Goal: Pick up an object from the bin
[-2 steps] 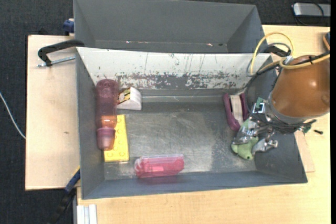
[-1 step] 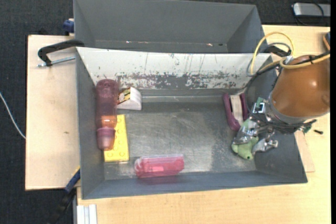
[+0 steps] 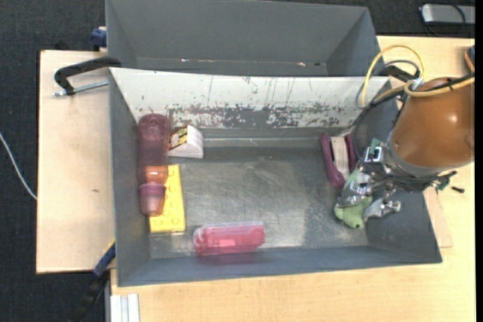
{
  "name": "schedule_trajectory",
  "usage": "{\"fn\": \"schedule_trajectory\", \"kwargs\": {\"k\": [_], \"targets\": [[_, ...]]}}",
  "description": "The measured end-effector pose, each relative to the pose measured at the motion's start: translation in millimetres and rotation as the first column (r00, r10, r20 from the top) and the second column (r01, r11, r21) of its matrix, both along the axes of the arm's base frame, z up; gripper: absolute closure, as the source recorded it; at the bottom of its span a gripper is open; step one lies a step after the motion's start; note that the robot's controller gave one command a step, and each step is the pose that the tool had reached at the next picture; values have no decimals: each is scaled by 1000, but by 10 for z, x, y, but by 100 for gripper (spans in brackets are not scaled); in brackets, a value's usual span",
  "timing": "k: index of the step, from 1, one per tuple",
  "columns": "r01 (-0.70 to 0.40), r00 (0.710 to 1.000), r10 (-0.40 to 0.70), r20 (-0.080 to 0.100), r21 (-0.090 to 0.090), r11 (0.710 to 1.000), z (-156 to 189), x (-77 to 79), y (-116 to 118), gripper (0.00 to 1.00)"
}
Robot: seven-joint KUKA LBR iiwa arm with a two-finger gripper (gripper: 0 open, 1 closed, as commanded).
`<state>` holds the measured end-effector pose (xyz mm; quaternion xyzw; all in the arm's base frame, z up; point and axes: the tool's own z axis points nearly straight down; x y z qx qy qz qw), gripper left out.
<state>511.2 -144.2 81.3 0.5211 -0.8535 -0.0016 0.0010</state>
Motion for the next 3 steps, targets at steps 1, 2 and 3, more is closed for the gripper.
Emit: {"fn": "schedule_trajectory", "kwargs": {"k": [1, 2, 3], "targets": [[0, 1000, 0, -2, 3, 1000, 187, -8, 9, 100], [0, 1000, 0, 4, 1, 1000, 412, 6, 7, 100], [0, 1000, 0, 9, 0, 1000, 584, 19, 3, 100]]}}
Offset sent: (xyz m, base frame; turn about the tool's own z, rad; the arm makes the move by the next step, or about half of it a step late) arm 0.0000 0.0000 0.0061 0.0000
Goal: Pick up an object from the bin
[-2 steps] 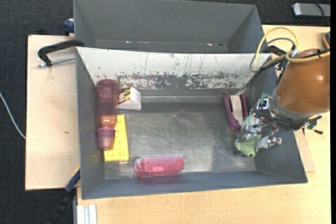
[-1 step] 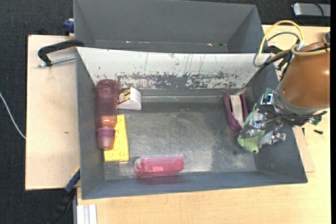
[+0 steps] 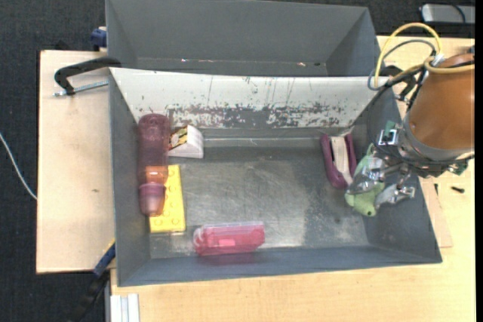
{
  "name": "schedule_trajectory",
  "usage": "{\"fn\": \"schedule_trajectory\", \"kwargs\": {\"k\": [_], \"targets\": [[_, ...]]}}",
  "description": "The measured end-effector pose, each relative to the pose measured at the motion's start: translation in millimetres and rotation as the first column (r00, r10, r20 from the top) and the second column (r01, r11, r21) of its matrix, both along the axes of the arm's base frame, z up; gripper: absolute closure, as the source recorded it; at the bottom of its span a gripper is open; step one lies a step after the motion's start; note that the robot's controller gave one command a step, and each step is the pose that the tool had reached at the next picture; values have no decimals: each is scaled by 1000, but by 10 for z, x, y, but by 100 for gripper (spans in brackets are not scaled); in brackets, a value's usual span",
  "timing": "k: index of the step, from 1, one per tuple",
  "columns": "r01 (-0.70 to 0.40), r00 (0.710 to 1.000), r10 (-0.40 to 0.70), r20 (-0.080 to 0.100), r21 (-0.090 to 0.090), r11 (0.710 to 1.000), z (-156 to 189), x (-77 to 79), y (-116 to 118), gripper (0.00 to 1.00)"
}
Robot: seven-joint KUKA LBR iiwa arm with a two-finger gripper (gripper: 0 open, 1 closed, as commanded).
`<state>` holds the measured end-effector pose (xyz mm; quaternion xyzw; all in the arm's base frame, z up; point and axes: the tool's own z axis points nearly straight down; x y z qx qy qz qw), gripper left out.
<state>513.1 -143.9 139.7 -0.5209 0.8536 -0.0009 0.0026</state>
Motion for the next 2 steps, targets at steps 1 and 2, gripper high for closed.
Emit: {"fn": "schedule_trajectory", "kwargs": {"k": [1, 2], "targets": [[1, 1000, -1, 2, -1, 1000, 106, 5, 1, 100], [1, 1000, -1, 1, -1, 1000, 189, 3, 3, 100]]}}
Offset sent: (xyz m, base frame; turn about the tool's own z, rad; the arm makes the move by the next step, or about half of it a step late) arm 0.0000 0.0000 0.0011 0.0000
